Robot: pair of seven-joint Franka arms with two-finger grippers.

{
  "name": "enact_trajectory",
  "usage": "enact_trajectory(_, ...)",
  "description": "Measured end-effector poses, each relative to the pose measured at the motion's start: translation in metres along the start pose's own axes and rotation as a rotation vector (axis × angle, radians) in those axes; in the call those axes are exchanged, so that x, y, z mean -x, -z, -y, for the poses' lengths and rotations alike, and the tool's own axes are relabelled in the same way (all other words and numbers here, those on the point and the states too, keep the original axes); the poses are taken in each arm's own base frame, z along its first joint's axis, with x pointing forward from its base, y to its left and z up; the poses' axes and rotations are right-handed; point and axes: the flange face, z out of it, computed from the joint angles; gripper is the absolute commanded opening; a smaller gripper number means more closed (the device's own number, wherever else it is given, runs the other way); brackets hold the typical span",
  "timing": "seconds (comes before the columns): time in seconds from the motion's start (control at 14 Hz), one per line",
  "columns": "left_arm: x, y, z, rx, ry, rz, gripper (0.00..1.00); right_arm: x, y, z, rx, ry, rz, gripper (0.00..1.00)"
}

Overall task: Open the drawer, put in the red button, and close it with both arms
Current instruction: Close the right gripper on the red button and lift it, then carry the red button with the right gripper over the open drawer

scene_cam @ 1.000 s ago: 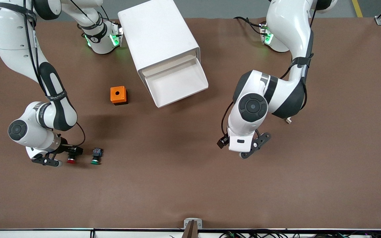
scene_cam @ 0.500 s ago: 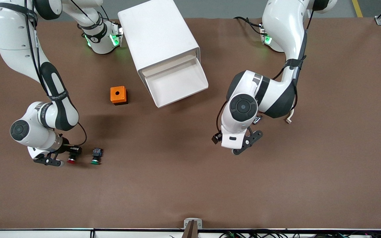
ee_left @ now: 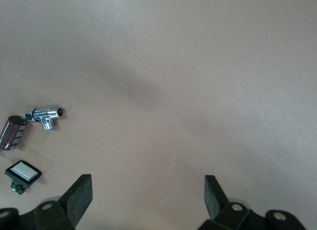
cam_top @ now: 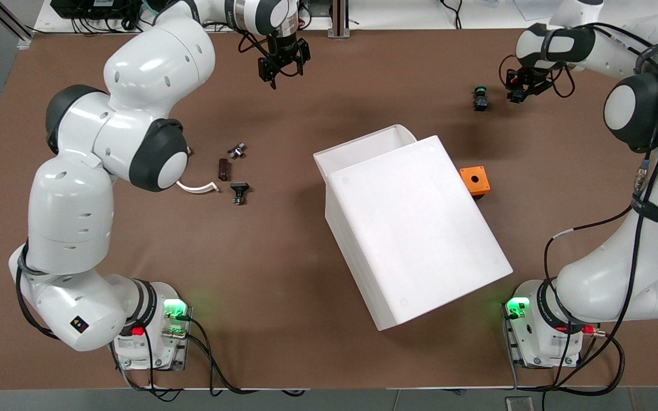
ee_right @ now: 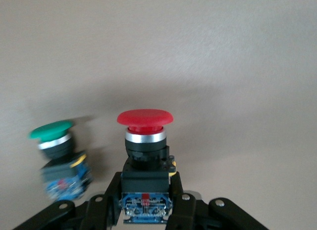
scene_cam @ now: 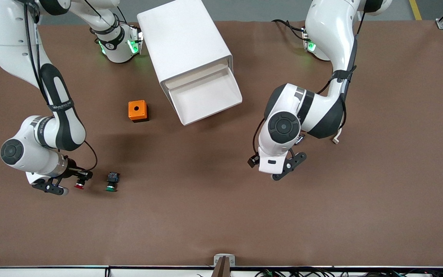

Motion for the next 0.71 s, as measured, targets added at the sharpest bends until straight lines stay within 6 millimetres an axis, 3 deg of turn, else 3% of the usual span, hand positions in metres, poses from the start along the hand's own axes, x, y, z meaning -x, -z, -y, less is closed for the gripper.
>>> enact_trajectory(0.21, 0.002, 0.000, -0.001, -0.001, -0.002, 0.000, 0.99, 0.020, 0.052, 0.035, -0.005, -0.059, 0.035, 0.00)
enact_trajectory(0.43, 0.002, 0.000, -0.001, -0.001, -0.003, 0.000, 0.99, 0.053, 0.104, 0.076, -0.003, -0.139, 0.070, 0.00)
enact_trajectory(0.71, 0.004, -0.001, -0.001, -0.001, -0.006, 0.001, 0.99, 0.113, 0.144, 0.148, -0.001, -0.233, 0.072, 0.00)
